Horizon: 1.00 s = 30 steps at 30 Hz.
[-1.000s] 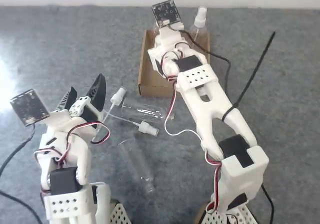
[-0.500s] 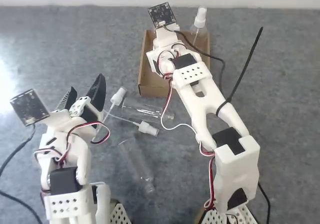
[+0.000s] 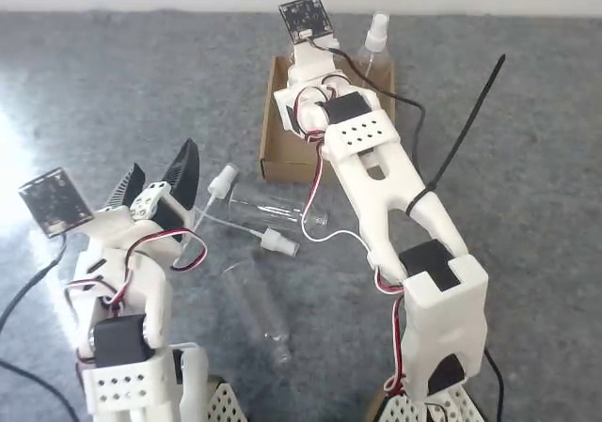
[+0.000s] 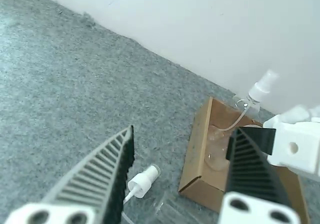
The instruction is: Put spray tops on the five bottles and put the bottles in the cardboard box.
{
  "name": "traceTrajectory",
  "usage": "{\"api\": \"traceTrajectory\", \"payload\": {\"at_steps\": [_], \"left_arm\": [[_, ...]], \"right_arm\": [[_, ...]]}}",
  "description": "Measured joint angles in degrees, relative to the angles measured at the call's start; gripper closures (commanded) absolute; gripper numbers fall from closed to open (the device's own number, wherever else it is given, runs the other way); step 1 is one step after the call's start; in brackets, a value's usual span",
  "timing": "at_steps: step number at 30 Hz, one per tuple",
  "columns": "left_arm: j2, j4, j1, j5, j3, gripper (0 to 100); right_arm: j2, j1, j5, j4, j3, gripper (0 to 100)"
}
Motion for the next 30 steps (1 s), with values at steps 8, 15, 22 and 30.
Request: {"api": "traceTrajectory", "payload": {"at_steps": [8,15,22,30], "left_arm": [[0.0,0.0,0.0,0.0,0.0,72],[0.0,0.0,0.0,0.0,0.0,72],[0.0,0.0,0.0,0.0,0.0,72],[0.0,0.0,0.0,0.0,0.0,72]], "right_arm": [[4.7,0.0,0.0,0.0,-4.1,99.1],[5.2,0.0,0.0,0.0,-4.9,91.8],[5.2,-0.1,-0.2,0.0,-5.0,90.0],[5.2,-0.1,-0.2,0.0,-5.0,89.9]]}}
